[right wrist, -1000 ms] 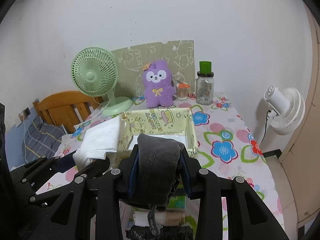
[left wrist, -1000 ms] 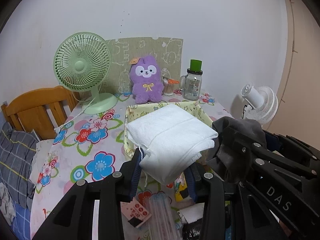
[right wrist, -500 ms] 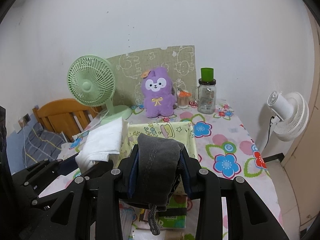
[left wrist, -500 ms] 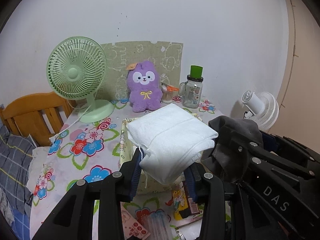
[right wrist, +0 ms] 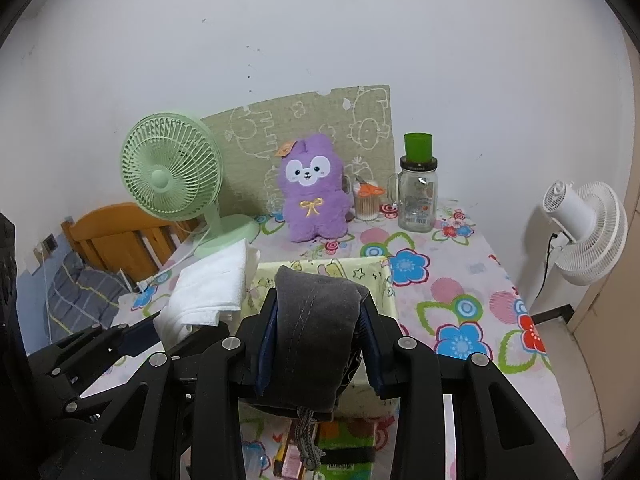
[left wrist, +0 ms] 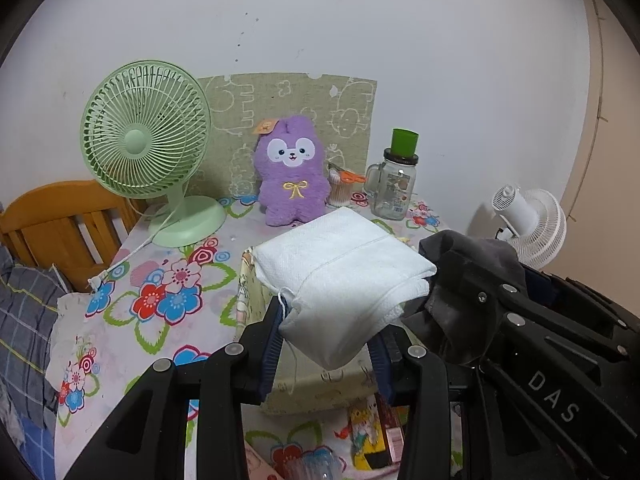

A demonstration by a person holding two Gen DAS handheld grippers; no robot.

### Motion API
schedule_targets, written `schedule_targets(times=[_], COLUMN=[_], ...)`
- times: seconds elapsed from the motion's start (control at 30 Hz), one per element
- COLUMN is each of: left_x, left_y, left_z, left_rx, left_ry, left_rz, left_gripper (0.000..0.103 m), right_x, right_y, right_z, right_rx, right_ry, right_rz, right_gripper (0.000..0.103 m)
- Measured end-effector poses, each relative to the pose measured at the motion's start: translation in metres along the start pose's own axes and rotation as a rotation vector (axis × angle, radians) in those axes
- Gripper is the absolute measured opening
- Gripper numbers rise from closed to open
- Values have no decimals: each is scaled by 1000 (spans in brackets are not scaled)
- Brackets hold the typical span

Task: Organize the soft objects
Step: 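Lift both cloths and carry them over the yellow fabric basket, then lower both cloths into the basket and open both tools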

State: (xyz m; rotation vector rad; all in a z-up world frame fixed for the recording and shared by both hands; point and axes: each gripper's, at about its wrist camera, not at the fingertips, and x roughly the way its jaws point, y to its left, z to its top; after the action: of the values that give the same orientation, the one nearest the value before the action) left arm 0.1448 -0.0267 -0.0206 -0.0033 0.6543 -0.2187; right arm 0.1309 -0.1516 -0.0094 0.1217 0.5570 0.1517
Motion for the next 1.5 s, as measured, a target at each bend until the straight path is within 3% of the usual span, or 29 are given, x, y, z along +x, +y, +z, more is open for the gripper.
schedule_targets(times=[0.47,1.0,1.07,1.13,1.23,1.37,1.5], left_x=[33,80,82,84,85,82,82], left_y=[1,6,6,5,4,4,7], left_z=[11,9,8,8,7,8,8], left_rx=[5,-10,-7,-8,-1,0,-10], left_ry=[30,123,124,128,128,117,118], left_rz=[45,67,69,72,76,81,90], left_gripper=[40,44,47,58,68,79,84], right_x=[38,83,86,88,89,84,77], right_y=[-11,-24,-24,-24,-22,-20,-17], right_z=[9,3,3,2,2,4,5], right_rx=[27,85,78,73,59,40,15], right_ry=[30,102,107,112,106,74,44], right_rz=[-25,-59,-64,-69,-72,-97,-114], right_gripper=[40,40,40,41,43,79,88])
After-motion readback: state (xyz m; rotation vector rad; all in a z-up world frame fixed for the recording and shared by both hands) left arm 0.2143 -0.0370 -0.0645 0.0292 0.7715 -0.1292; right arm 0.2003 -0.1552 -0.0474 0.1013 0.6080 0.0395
